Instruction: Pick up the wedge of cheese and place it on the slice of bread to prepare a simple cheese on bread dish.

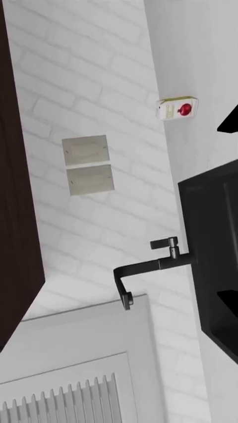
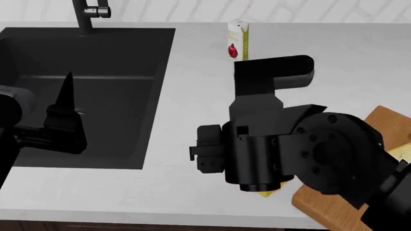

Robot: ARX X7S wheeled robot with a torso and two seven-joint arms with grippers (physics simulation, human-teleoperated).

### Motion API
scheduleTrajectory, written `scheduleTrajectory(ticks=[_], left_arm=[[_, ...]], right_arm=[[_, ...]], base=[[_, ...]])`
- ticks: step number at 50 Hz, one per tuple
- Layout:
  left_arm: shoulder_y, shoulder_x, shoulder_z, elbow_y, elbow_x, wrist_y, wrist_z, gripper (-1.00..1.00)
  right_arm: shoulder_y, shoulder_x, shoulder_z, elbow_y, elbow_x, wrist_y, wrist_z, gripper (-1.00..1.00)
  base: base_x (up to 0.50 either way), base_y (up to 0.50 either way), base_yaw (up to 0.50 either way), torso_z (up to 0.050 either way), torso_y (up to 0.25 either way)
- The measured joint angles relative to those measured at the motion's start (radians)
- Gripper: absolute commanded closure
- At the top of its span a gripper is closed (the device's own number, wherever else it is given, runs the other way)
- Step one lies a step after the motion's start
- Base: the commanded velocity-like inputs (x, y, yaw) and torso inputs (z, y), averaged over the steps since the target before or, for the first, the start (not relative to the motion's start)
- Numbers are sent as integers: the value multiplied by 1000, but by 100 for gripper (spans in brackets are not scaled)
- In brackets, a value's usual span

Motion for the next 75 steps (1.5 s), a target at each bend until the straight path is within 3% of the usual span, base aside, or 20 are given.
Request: scheduleTrajectory(ticks=[73,74,75], left_arm=[[-9,-12,3,-6,-38,-6,-35,-100],[-9,-13,3,-7,-38,-6,-36,-100],[-9,-13,3,-7,-39,-6,-36,-100]], right_arm=[[-121,-29,-75,108,-103,-20,-122,-100],[-123,-28,-75,108,-104,-21,-123,100],[-123,-26,-77,107,-109,-20,-120,100]], base=[[0,0,0,0,0],[0,0,0,0,0],[0,0,0,0,0]])
